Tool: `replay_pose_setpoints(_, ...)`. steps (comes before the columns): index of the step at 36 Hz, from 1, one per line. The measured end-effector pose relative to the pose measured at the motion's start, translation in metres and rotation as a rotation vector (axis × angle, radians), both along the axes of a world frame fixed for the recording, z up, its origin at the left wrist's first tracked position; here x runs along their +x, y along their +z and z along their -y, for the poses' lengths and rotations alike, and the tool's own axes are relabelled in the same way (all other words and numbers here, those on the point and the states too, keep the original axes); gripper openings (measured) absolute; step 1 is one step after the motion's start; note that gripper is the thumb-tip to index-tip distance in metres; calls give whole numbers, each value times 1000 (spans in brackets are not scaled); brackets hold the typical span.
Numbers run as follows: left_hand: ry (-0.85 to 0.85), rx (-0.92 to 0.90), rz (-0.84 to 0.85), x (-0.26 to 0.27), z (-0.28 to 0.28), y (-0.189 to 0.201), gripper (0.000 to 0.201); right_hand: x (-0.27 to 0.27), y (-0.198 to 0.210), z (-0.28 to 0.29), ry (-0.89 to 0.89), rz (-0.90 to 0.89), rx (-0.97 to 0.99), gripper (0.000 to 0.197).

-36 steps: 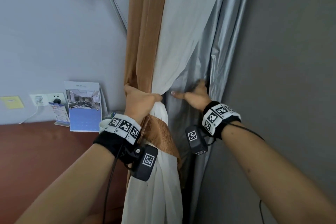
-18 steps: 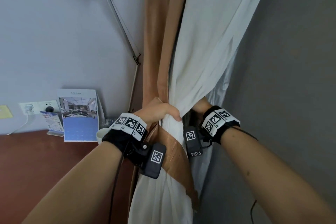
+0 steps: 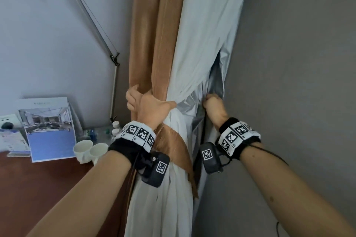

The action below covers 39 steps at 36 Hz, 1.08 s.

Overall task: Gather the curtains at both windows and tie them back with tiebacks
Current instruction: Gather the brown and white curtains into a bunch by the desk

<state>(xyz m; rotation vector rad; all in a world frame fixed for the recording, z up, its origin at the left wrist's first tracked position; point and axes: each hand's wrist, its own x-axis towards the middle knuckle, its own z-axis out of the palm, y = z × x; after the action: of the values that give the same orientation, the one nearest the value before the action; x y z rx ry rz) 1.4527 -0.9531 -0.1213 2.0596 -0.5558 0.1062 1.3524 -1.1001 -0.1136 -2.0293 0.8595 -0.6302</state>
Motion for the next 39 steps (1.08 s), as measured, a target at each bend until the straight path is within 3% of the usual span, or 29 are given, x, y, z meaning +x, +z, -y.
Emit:
replay_pose_setpoints(2,-44,-14,-115,10,0,1,72,-6,-2,-3,30,54,54,34)
replay_pose_setpoints(5,-221,-219,-304,16,-1,2,59,-13,-9,-5,70,194,247,48)
replay_pose_setpoints(8,-425,-255,-428,8,-3,3,49,-17,-13,-19,113,291,383,36)
replay_pose_setpoints(10,-523,-275,-449,-4,-1,2,36,-16,-19,-32,162,297,351,33)
replay_pose_setpoints(11,-555,-301,-455,-10,1,1,39,-15,-22,-36,167,293,313,31)
replay_pose_setpoints(19,-531,-356,-415,-27,1,-4,129,-33,-21,-53,165,282,144,34)
replay_pose_setpoints(20,-549,-335,-422,-28,0,-4,130,-34,-19,-54,178,252,127,37)
replay_pose_setpoints(23,-629,-309,-458,-34,-3,4,73,-38,-15,-56,212,175,104,35)
replay_pose_setpoints(25,-631,-338,-454,-36,-6,5,54,-41,-11,-59,235,150,114,31)
replay_pose_setpoints(28,-615,-371,-438,-34,-10,2,44,-42,-9,-62,261,133,113,22)
replay_pose_setpoints(33,-610,-347,-430,-31,-17,3,45,-44,-2,-62,276,47,54,27)
replay_pose_setpoints(35,-566,-372,-432,-30,-21,2,42,-43,0,-58,167,80,20,29)
replay_pose_setpoints(39,-476,-418,-453,-24,-32,3,30,-48,13,-44,-227,364,-87,25)
